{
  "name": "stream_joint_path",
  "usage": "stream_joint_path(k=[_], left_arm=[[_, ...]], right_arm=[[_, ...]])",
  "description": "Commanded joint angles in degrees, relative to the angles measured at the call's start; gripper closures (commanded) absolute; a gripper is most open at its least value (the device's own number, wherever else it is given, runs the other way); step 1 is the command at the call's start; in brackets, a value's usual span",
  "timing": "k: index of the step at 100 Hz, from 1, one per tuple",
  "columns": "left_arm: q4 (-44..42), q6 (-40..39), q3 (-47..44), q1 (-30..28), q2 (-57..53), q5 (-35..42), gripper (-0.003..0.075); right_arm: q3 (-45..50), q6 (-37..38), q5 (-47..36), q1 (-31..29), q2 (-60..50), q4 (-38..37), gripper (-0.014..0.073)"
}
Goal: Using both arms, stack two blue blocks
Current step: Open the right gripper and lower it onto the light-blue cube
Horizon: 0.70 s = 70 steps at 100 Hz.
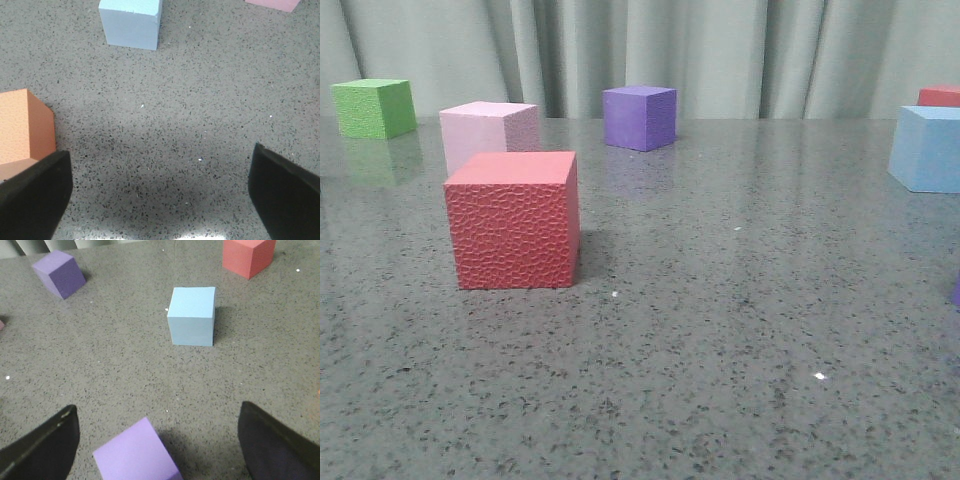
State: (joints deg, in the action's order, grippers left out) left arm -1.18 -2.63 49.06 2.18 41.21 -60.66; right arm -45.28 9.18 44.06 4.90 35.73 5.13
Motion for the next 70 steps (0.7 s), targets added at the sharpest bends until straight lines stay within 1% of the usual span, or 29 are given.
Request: stream_joint_path(k=[1,43,70], left_arm=[[0.6,0.0,2.2,-0.1,0.2,2.7,0.0038],[0.6,0.0,2.2,-0.1,0.2,2.7,0.0038],[0.6,0.0,2.2,-0.1,0.2,2.7,0.0038]], right_arm=[[-4.7,0.1,-4.7,-0.4,5.2,0.4,-0.0045],[-21.1,0.1,-4.1,-0.4,29.7,0.4,-0.0045],[-29.3,0.1,-1.2,-0.4,40.5,-0.5,-0.0045]])
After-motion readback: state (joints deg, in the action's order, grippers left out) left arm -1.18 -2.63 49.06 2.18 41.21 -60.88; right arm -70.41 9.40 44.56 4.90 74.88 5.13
